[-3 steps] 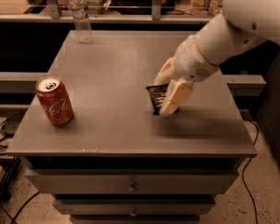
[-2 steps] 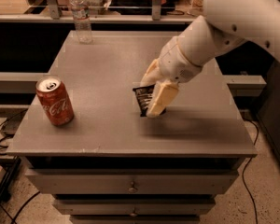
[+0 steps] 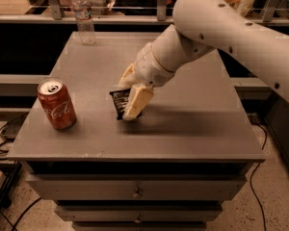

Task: Move rxbar chocolate near coke can

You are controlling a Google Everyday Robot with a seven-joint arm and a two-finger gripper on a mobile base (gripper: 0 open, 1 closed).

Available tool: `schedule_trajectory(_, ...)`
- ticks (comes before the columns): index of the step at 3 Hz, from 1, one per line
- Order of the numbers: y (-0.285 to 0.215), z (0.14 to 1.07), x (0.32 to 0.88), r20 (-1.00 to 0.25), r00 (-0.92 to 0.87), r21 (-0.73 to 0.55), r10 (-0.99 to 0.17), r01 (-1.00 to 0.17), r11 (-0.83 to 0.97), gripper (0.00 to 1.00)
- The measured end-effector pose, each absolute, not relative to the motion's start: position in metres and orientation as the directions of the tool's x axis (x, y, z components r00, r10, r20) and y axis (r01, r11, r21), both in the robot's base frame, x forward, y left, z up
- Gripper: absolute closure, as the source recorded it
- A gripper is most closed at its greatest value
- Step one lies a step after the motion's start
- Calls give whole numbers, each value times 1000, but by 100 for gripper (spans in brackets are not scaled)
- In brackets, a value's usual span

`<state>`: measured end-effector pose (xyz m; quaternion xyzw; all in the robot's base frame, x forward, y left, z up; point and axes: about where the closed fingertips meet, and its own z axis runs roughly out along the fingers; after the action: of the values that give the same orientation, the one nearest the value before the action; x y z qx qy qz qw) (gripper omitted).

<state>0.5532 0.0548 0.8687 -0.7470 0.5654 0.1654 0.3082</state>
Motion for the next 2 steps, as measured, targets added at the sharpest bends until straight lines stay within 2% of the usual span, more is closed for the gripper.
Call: schedule_trajectory(2, 100, 858, 557, -646, 343, -265, -682, -939, -221, 63)
